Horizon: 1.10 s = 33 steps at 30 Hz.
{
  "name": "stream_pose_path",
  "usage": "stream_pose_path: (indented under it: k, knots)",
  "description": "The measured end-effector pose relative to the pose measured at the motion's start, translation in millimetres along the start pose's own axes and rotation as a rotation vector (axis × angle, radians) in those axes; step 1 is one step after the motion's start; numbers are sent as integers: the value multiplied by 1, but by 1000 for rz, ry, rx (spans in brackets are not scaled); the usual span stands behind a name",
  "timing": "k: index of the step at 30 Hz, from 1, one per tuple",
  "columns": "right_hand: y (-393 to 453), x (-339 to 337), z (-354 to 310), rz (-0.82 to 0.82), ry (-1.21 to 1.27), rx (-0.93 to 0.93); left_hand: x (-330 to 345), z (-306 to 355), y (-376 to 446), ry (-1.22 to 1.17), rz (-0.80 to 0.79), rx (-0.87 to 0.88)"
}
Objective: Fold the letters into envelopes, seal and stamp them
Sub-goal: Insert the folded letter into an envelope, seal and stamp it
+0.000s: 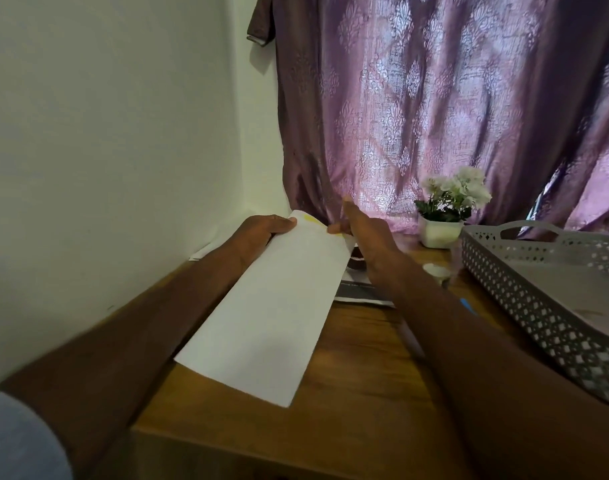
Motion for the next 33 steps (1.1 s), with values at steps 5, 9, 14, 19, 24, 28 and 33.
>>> stream_pose_path:
  k: [5,9,14,19,24,28,33]
  knots:
    - [-6,12,9,-187,259,59,-9,-7,2,-55,127,-38]
    - [-5,18,8,-270,261,51,-1,-10,0,-130,60,-36]
    - [-4,16,15,-249,246,107,-1,-7,-3,-35,78,-17]
    - [-6,20,13,-262,229,92,0,-12,-7,-138,38,-65]
    - [-1,22,13,-242,227,20,2,-7,-2,15,57,42]
    - [0,19,10,-192,260,-5,0,-12,-1,-35,62,11]
    - [2,21,11,-196,252,-4,0,-15,-1,-105,62,-42]
Point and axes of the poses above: each hand's wrist, its own y-axis towards the middle knuckle, its own x-axis out of the palm, z = x × y, the point moved 7 cm from there along y, towards the middle knuckle, and after that the axes turned 12 degrees about -z, right-handed, at the moved point
